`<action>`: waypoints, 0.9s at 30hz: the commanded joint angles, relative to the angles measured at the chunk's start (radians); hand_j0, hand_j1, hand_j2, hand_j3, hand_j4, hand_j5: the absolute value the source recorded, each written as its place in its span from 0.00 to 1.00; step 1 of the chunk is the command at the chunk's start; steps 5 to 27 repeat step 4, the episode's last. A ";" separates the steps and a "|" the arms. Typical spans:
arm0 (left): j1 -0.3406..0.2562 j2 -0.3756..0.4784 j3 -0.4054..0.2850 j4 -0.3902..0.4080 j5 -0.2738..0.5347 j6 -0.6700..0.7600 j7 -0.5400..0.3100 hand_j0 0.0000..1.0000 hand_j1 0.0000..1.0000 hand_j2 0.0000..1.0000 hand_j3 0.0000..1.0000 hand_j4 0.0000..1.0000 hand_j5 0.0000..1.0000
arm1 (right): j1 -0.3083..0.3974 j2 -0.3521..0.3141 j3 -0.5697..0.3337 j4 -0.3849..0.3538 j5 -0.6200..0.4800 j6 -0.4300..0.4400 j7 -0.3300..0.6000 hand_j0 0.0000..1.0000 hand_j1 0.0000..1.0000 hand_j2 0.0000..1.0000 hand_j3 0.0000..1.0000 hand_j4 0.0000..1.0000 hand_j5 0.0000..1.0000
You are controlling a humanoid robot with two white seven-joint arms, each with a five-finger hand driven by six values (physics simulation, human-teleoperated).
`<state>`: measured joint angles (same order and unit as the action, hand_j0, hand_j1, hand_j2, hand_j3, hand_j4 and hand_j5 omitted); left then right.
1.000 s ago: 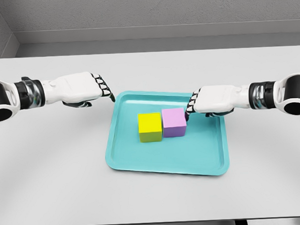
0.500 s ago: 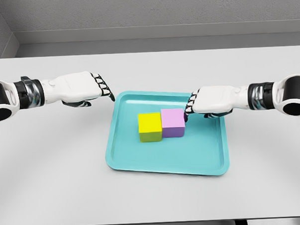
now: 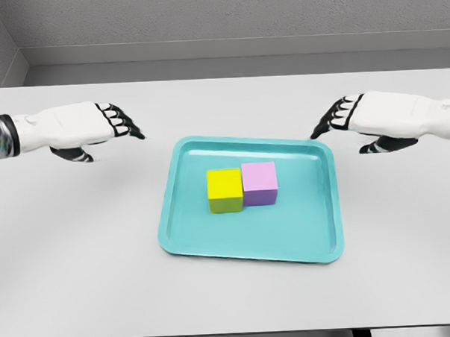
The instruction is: Push two cubes
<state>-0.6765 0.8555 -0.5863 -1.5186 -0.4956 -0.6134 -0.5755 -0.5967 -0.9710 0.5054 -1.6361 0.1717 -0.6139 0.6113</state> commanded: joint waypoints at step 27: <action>0.003 0.074 0.043 0.005 0.026 0.002 0.000 1.00 1.00 1.00 1.00 1.00 1.00 | 0.009 -0.023 -0.048 0.001 -0.052 0.003 0.000 1.00 1.00 1.00 1.00 1.00 1.00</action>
